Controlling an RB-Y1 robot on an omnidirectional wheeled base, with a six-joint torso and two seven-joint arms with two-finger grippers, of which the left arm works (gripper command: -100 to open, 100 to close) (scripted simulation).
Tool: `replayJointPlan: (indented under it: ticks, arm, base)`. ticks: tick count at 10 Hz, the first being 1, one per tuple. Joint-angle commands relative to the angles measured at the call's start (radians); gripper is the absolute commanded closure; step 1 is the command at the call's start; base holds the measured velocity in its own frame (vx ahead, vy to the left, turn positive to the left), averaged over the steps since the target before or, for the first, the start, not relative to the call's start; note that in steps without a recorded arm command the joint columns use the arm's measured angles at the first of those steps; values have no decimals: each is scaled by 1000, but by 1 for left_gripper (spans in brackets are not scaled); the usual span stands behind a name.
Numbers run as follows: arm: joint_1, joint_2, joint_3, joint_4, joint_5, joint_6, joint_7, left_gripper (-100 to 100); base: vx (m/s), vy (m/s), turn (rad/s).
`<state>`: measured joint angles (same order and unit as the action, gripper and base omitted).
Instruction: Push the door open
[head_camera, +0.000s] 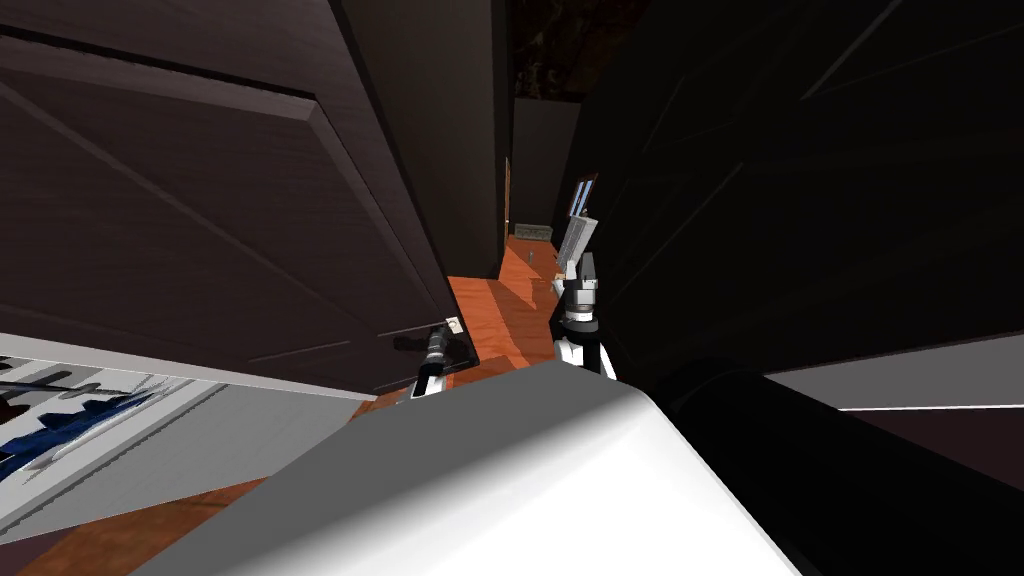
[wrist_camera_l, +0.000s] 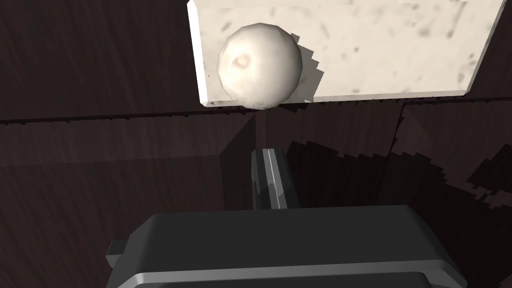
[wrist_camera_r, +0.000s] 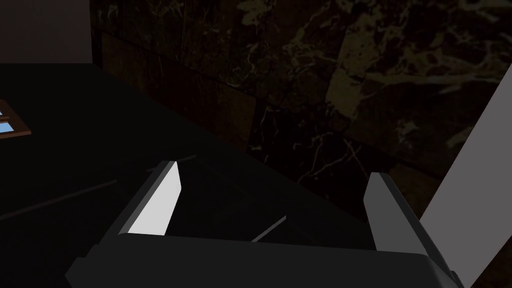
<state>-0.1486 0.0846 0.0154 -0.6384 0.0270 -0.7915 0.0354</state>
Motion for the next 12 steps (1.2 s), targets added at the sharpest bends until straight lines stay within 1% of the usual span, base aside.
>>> replayJointPlan:
  ticks: [1, 2, 4, 5, 6, 9, 12]
  arm:
    - [3, -3, 2, -5, 3, 4, 0, -100]
    - [5, -6, 4, -7, 5, 5, -1, -100]
    - [8, -19, 9, -12, 10, 7, -3, -100]
    - [10, -15, 7, -14, 8, 7, -2, -100]
    - [13, -12, 10, -13, 10, 1, -4, -100]
    - [17, -10, 14, -10, 12, -10, -7, -100]
    - [22, -14, 20, -7, 14, -25, -12, -100]
  base:
    - [-221, -93, 31]
    - [-241, -138, 66]
    - [-276, -153, 73]
    - [-111, -77, 17]
    - [78, -24, -35]
    - [207, 11, -21]
    - [205, -7, -32]
